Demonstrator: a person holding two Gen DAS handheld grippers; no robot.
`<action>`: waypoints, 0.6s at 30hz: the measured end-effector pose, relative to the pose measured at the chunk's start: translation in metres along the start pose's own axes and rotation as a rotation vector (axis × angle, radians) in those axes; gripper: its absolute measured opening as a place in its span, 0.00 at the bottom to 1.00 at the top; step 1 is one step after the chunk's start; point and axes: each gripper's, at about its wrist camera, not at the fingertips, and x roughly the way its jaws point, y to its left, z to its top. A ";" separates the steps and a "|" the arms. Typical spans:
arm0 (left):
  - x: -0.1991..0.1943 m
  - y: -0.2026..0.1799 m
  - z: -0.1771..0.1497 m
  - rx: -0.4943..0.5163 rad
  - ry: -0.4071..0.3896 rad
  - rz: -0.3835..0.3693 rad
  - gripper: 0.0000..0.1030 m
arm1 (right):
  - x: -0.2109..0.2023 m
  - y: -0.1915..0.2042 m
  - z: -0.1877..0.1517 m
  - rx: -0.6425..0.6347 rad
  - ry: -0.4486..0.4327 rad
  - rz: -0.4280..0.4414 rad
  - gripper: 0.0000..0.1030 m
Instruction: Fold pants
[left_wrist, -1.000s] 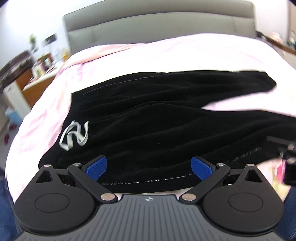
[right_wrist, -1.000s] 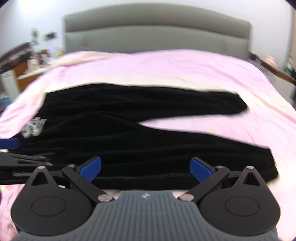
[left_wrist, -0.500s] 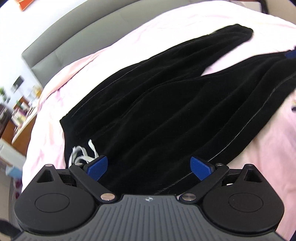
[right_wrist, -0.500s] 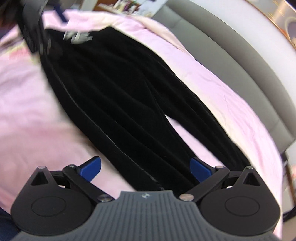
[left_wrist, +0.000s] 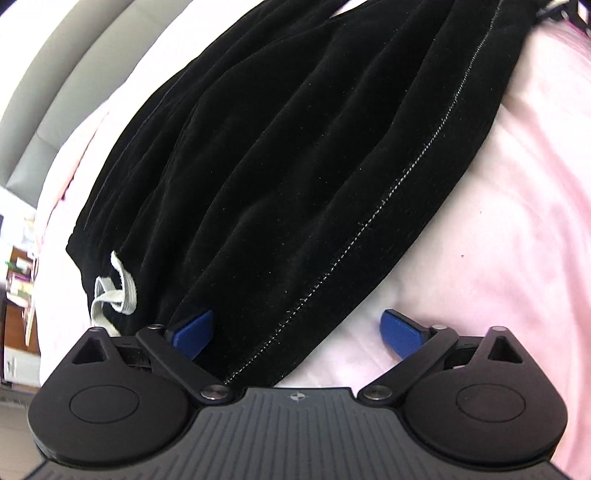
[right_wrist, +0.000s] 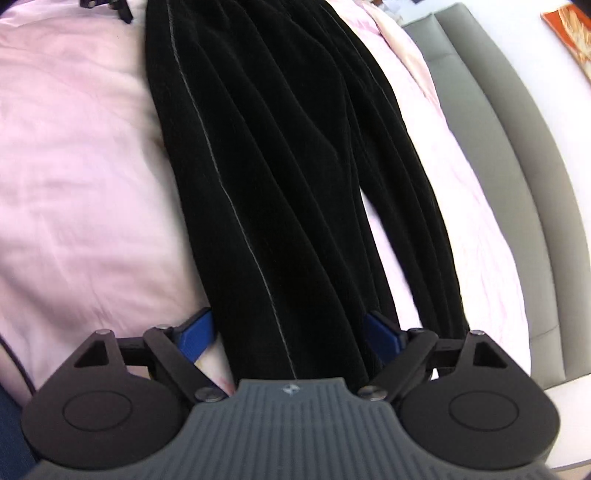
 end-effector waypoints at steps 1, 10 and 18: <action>0.002 0.000 -0.002 0.003 -0.006 0.003 1.00 | 0.001 -0.005 -0.005 -0.006 0.006 0.003 0.80; 0.018 0.039 -0.006 0.021 0.024 -0.031 1.00 | 0.022 -0.037 -0.042 -0.058 0.093 0.024 0.72; 0.042 0.036 -0.020 0.218 0.121 0.248 1.00 | 0.048 -0.051 -0.068 -0.044 0.115 0.018 0.69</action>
